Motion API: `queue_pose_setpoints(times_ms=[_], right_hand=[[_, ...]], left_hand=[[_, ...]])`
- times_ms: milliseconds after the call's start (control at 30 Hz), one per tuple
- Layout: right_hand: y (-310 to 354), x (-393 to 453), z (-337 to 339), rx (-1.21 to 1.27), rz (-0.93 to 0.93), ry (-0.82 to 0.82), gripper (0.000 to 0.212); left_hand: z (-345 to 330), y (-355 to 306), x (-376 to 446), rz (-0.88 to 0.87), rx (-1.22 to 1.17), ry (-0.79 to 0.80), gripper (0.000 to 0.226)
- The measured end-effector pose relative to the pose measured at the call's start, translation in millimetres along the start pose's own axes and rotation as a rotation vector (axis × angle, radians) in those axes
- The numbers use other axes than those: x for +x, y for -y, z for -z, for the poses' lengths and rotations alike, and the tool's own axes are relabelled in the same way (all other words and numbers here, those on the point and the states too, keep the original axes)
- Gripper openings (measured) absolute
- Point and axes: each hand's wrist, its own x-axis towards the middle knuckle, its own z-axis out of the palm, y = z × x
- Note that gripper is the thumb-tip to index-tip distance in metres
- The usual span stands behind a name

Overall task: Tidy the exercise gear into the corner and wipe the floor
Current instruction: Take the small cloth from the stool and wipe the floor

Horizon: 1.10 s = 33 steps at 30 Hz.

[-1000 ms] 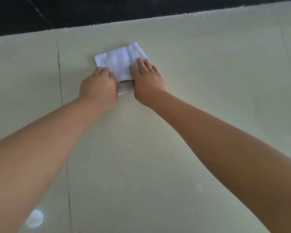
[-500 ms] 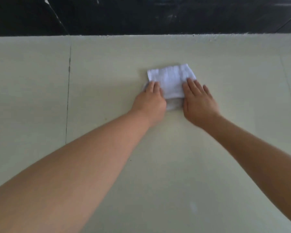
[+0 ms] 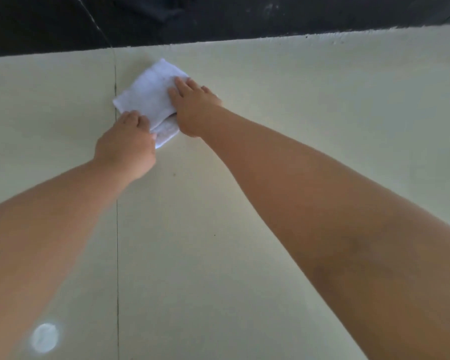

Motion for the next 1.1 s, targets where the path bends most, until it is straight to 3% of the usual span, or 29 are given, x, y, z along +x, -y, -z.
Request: queue_pose_setpoints(times_ms=[100,233,400,500,700,867,967,1067,1100], right_hand=[[11,-20,-11,0.023,0.08,0.014,0.057],[10,-74,-35,0.076,0.079,0.027,0.062],[1,-141,-60,0.093,-0.013,0.06,0.059],[-17,-170,-68,0.064,-0.082,0.069,0.06],[-69,-244,-81,-0.06,-0.271,0.113,0.059],[-109,-319,-104,-0.129,-0.458,0.014,0.056],[-121,-358,-117,-0.107,-0.554,0.145,0.053],[-117,-387,-118,-0.066,-0.667,0.136,0.052],[-117,-393,-119,-0.053,-0.678,0.208,0.053]], left_hand=[[0,-4,-26,-0.042,0.021,-0.061,0.018],[-11,-2,-59,-0.114,-0.069,0.005,0.046],[-18,-28,-85,-0.248,-0.045,0.045,0.035],[-11,-60,-97,-0.31,-0.072,0.065,0.015],[2,-148,-106,-0.446,-0.089,0.086,0.042],[1,-226,-115,-0.681,-0.082,0.091,0.016],[-9,-261,-119,-0.796,-0.166,0.026,0.038],[-25,-289,-131,-0.929,-0.192,0.09,0.039],[-26,-296,-134,-0.94,-0.197,0.121,0.038]])
